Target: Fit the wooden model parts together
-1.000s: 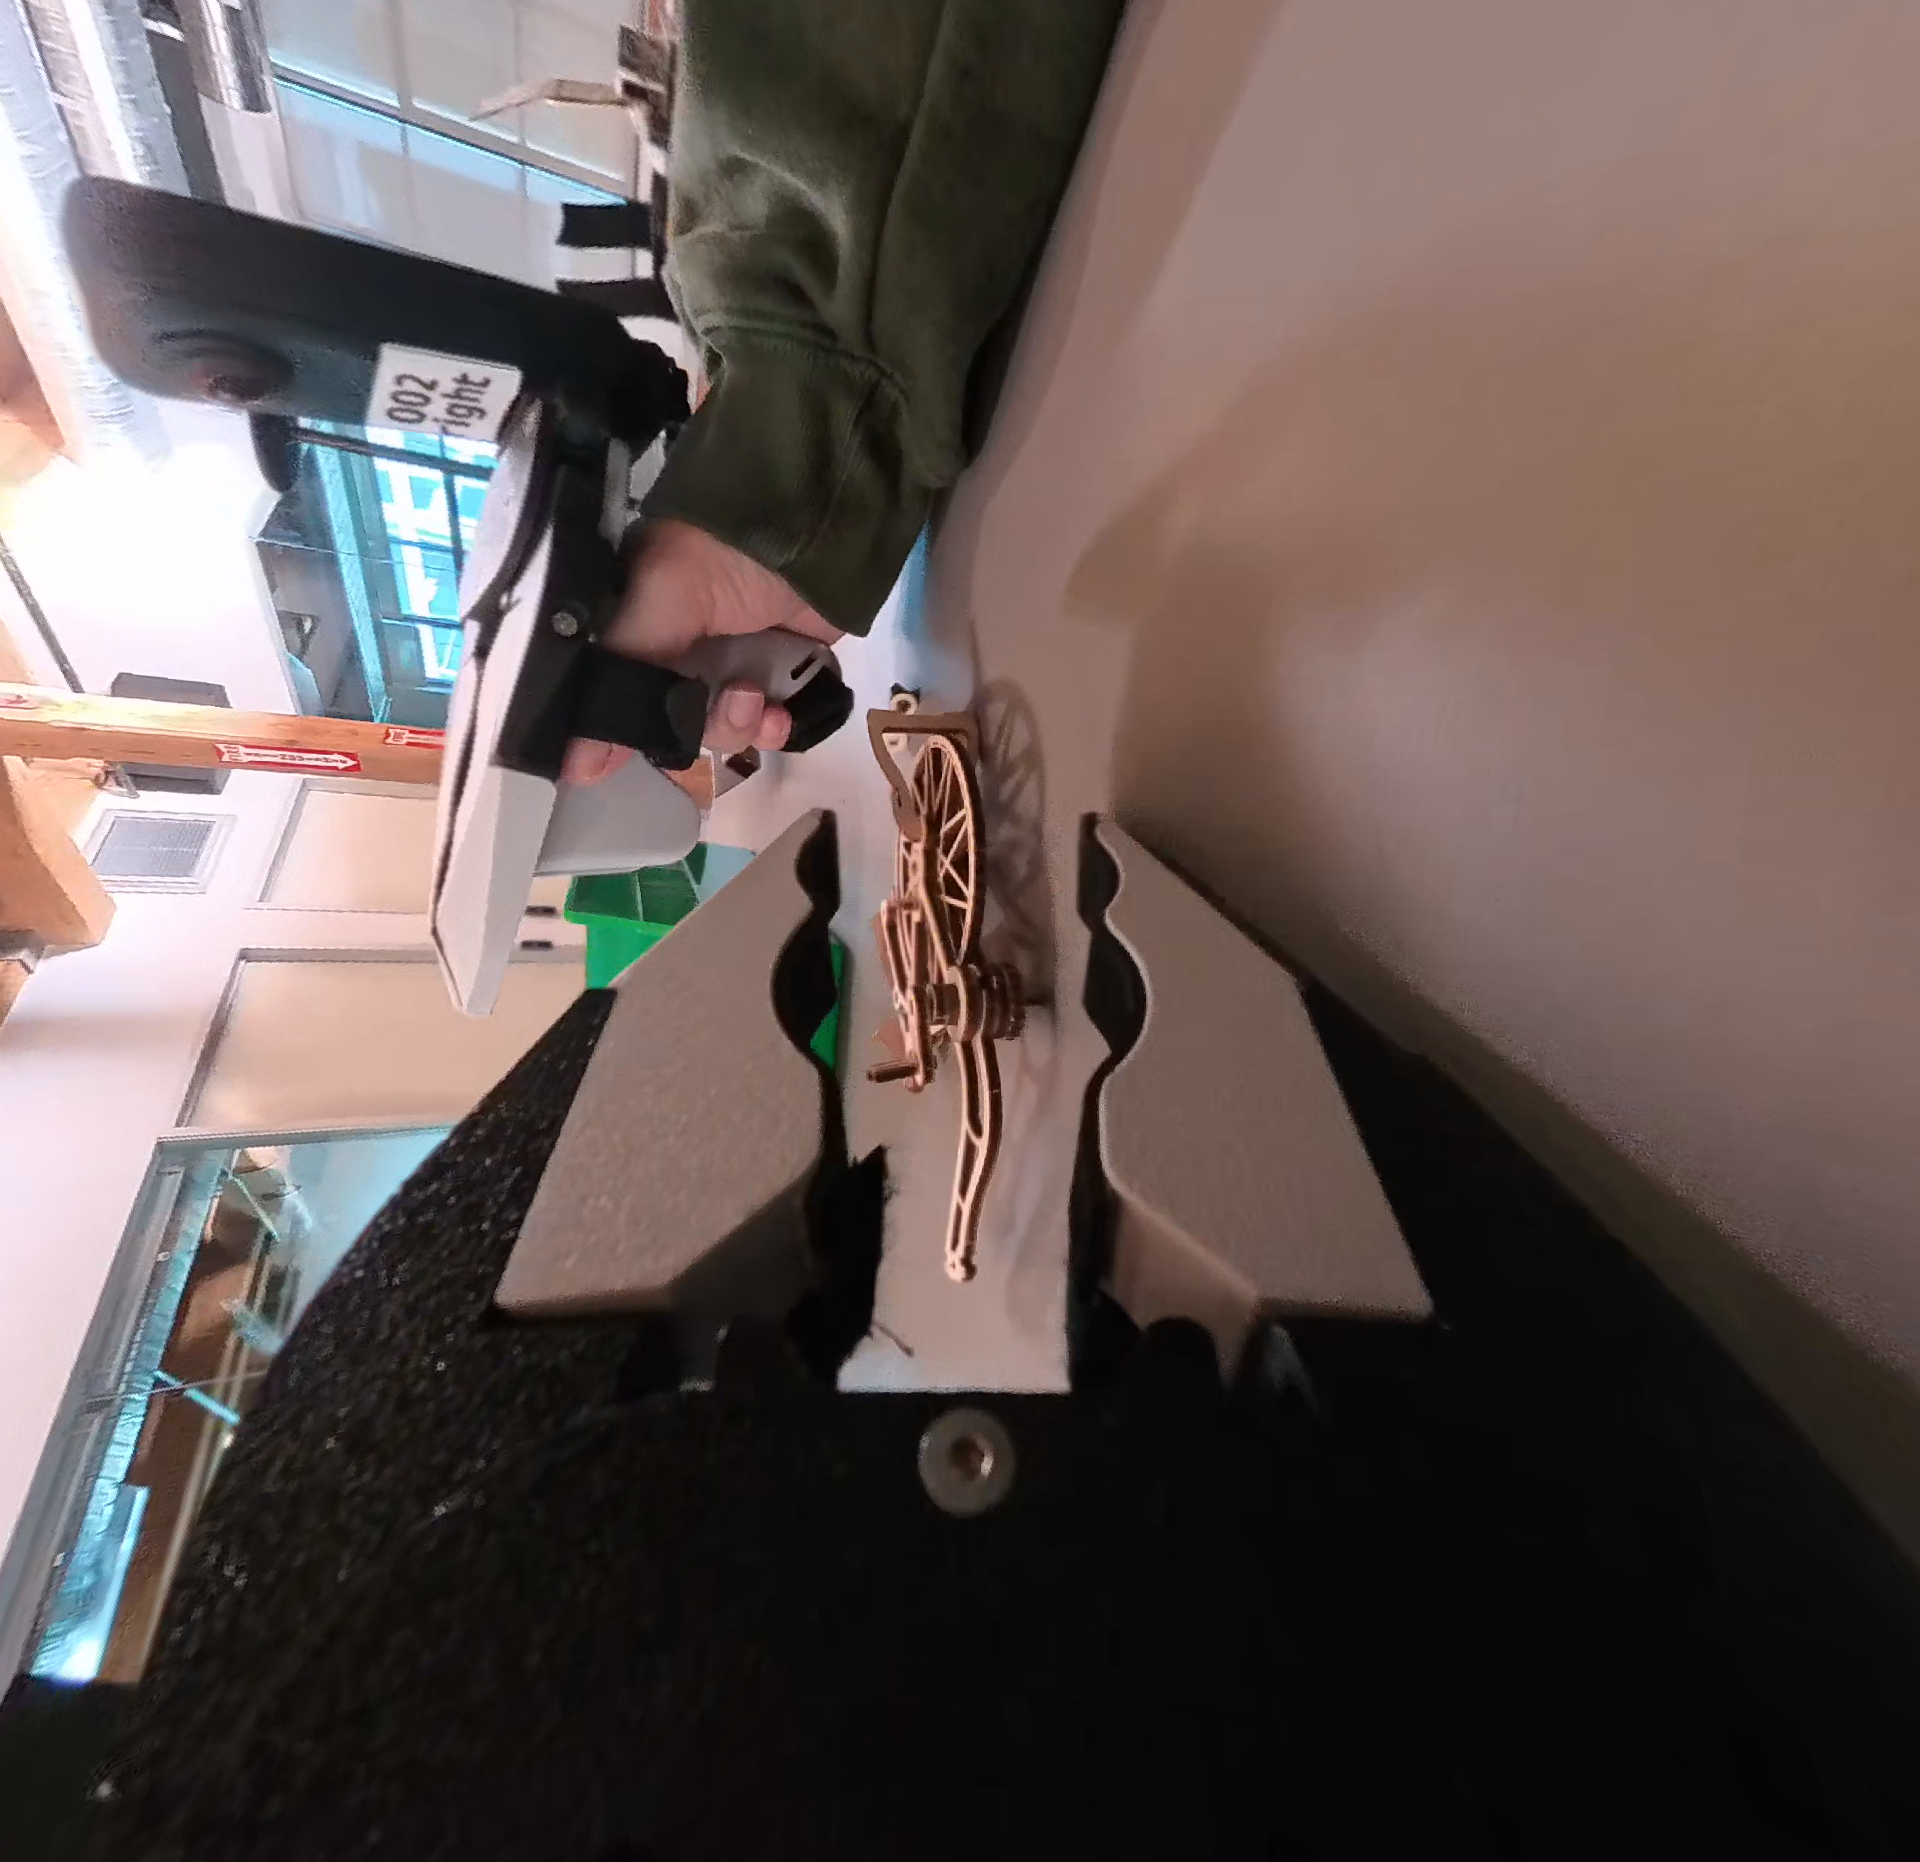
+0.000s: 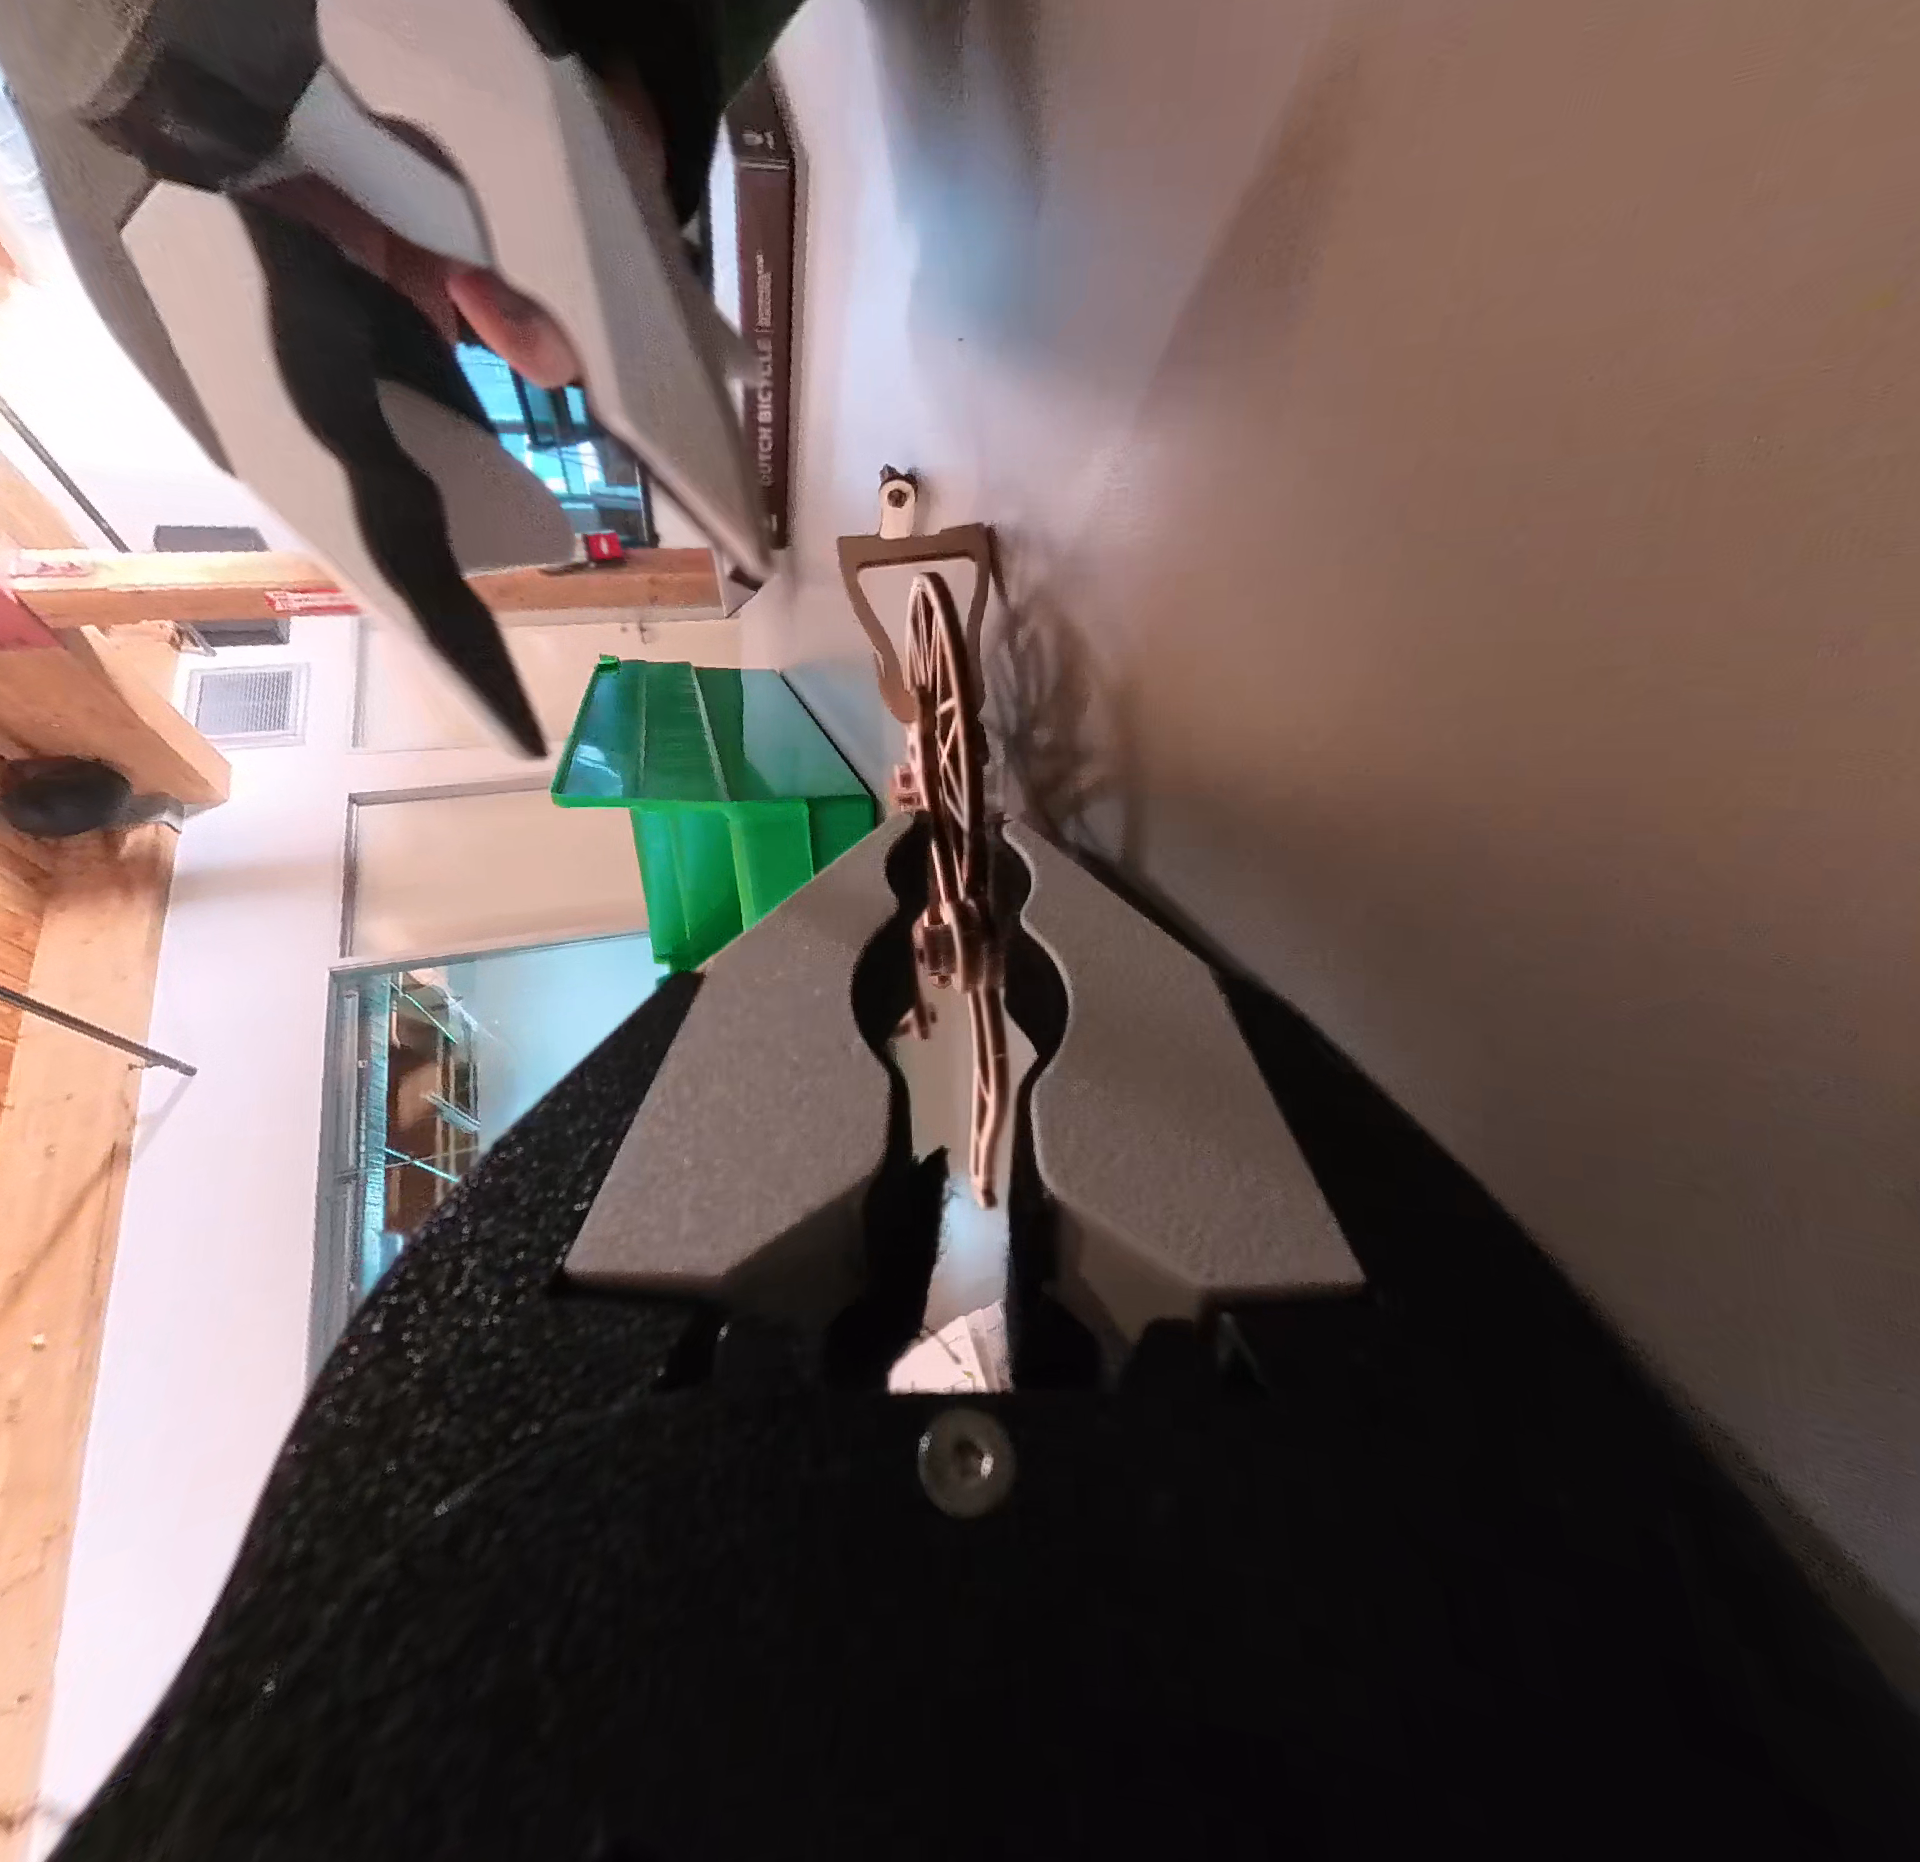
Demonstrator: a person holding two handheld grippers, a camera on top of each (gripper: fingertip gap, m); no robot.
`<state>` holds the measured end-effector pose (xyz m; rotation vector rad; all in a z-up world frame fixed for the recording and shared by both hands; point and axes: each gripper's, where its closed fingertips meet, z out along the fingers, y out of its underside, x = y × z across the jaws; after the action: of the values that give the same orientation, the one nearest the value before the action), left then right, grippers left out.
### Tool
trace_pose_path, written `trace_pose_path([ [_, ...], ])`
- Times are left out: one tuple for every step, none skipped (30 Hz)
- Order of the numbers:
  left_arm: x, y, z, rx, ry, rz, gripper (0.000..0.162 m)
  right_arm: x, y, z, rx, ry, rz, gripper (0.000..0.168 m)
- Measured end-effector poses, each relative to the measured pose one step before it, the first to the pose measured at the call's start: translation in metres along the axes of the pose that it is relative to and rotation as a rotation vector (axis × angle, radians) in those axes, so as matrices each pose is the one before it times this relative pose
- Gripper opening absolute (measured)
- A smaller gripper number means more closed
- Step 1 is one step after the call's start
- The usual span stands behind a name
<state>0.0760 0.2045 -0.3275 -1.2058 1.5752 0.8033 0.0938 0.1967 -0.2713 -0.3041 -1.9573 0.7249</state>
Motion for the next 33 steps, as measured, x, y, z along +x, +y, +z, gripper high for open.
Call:
trace_pose_path([
  [-0.00087,0.00075,0.00014,-0.0020,-0.0030,-0.0118,0.008,-0.00489,0.00156,0.00157,-0.0139,-0.0271,-0.0031,0.051],
  [-0.00076,0.00099,0.00020,-0.0028,-0.0014,-0.0125,0.008,-0.00459,0.00181,0.00150,-0.0135,-0.0262,0.0008,0.051],
  [-0.00057,0.00097,0.00020,-0.0029,0.0001,-0.0123,0.008,-0.00394,0.00221,0.00150,-0.0143,-0.0233,0.0023,0.051],
  [-0.00060,0.00088,0.00017,-0.0025,-0.0007,-0.0117,0.007,-0.00354,0.00269,0.00127,-0.0163,-0.0213,0.0034,0.052],
  [-0.00103,0.00103,0.00006,-0.0037,-0.0032,-0.0121,0.007,-0.00331,0.00290,0.00141,-0.0174,-0.0210,0.0046,0.052],
  [-0.00148,0.00114,0.00001,-0.0040,-0.0048,-0.0133,0.007,-0.00233,0.00293,0.00153,-0.0188,-0.0139,0.0017,0.052],
  [-0.00156,0.00104,-0.00008,-0.0025,-0.0038,-0.0171,0.007,-0.00119,0.00313,0.00178,-0.0201,-0.0042,-0.0055,0.052],
  [-0.00241,0.00096,-0.00019,-0.0020,-0.0071,-0.0218,0.007,-0.00067,0.00336,0.00197,-0.0219,0.0018,-0.0115,0.051],
  [-0.00289,0.00075,-0.00028,-0.0015,-0.0082,-0.0239,0.007,0.00055,0.00411,0.00234,-0.0273,0.0120,-0.0140,0.051],
  [-0.00255,0.00039,-0.00042,0.0013,-0.0060,-0.0248,0.007,0.00158,0.00513,0.00257,-0.0350,0.0193,-0.0170,0.050],
  [-0.00220,0.00008,-0.00052,0.0038,-0.0041,-0.0239,0.007,0.00229,0.00530,0.00263,-0.0363,0.0253,-0.0182,0.048],
  [-0.00225,0.00013,-0.00062,0.0033,-0.0060,-0.0210,0.007,0.00329,0.00425,0.00235,-0.0289,0.0315,-0.0163,0.045],
  [-0.00211,-0.00014,-0.00044,0.0045,-0.0054,-0.0192,0.007,0.00256,0.00271,0.00200,-0.0176,0.0273,-0.0144,0.043],
  [-0.00117,-0.00032,-0.00054,0.0060,-0.0003,-0.0175,0.006,0.00176,0.00159,0.00131,-0.0100,0.0208,-0.0131,0.041],
  [-0.00034,-0.00047,-0.00040,0.0058,0.0028,-0.0140,0.006,0.00153,0.00080,0.00065,-0.0044,0.0174,-0.0116,0.040],
  [-0.00047,-0.00057,-0.00036,0.0050,0.0009,-0.0094,0.007,0.00167,0.00008,0.00018,-0.0011,0.0167,-0.0101,0.038],
  [-0.00041,-0.00051,-0.00043,0.0051,0.0000,-0.0057,0.006,0.00127,-0.00024,-0.00013,0.0005,0.0131,-0.0101,0.037],
  [-0.00015,-0.00070,-0.00034,0.0052,0.0012,-0.0054,0.006,0.00093,-0.00080,-0.00017,0.0030,0.0111,-0.0103,0.035],
  [0.00020,-0.00088,-0.00031,0.0056,0.0033,-0.0071,0.006,0.00048,-0.00109,-0.00018,0.0032,0.0087,-0.0120,0.033],
  [-0.00010,-0.00068,-0.00030,0.0049,0.0019,-0.0063,0.006,0.00053,-0.00101,-0.00009,0.0012,0.0104,-0.0136,0.031],
  [-0.00020,-0.00007,-0.00011,0.0016,0.0012,-0.0058,0.006,0.00066,-0.00118,-0.00004,0.0006,0.0112,-0.0174,0.030],
  [-0.00013,0.00025,-0.00011,0.0004,0.0011,-0.0064,0.007,0.00021,-0.00084,0.00012,-0.0019,0.0092,-0.0189,0.029],
  [-0.00035,0.00041,-0.00021,0.0003,0.0005,-0.0065,0.006,0.00059,0.00000,0.00031,-0.0077,0.0105,-0.0168,0.029],
  [-0.00041,0.00025,-0.00023,0.0008,0.0008,-0.0076,0.006,0.00041,0.00028,0.00038,-0.0088,0.0087,-0.0157,0.029],
  [-0.00024,0.00031,-0.00012,0.0008,0.0016,-0.0078,0.006,0.00029,-0.00026,0.00019,-0.0032,0.0077,-0.0150,0.029],
  [-0.00044,0.00018,-0.00017,0.0008,-0.0001,-0.0075,0.006,0.00056,-0.00030,0.00015,-0.0016,0.0082,-0.0130,0.028],
  [-0.00074,0.00006,-0.00021,0.0015,-0.0020,-0.0066,0.007,0.00075,-0.00012,0.00007,-0.0027,0.0090,-0.0105,0.028],
  [-0.00029,-0.00001,-0.00024,0.0021,0.0006,-0.0059,0.007,0.00038,-0.00047,0.00000,0.0006,0.0055,-0.0088,0.028],
  [-0.00005,-0.00003,-0.00012,0.0017,0.0011,-0.0037,0.007,0.00018,-0.00068,-0.00005,0.0022,0.0031,-0.0052,0.028],
  [0.00011,0.00006,-0.00020,0.0012,0.0009,0.0000,0.007,0.00004,-0.00016,0.00000,-0.0008,0.0009,-0.0010,0.028],
  [0.00033,-0.00022,-0.00037,0.0031,0.0012,0.0020,0.006,-0.00027,0.00035,0.00024,-0.0033,-0.0018,0.0025,0.028],
  [0.00031,-0.00093,-0.00066,0.0086,-0.0005,0.0032,0.006,-0.00022,0.00011,0.00016,0.0000,-0.0024,0.0043,0.028],
  [-0.00018,-0.00120,-0.00096,0.0115,-0.0033,0.0042,0.006,0.00028,0.00001,-0.00008,0.0029,0.0001,0.0071,0.028],
])
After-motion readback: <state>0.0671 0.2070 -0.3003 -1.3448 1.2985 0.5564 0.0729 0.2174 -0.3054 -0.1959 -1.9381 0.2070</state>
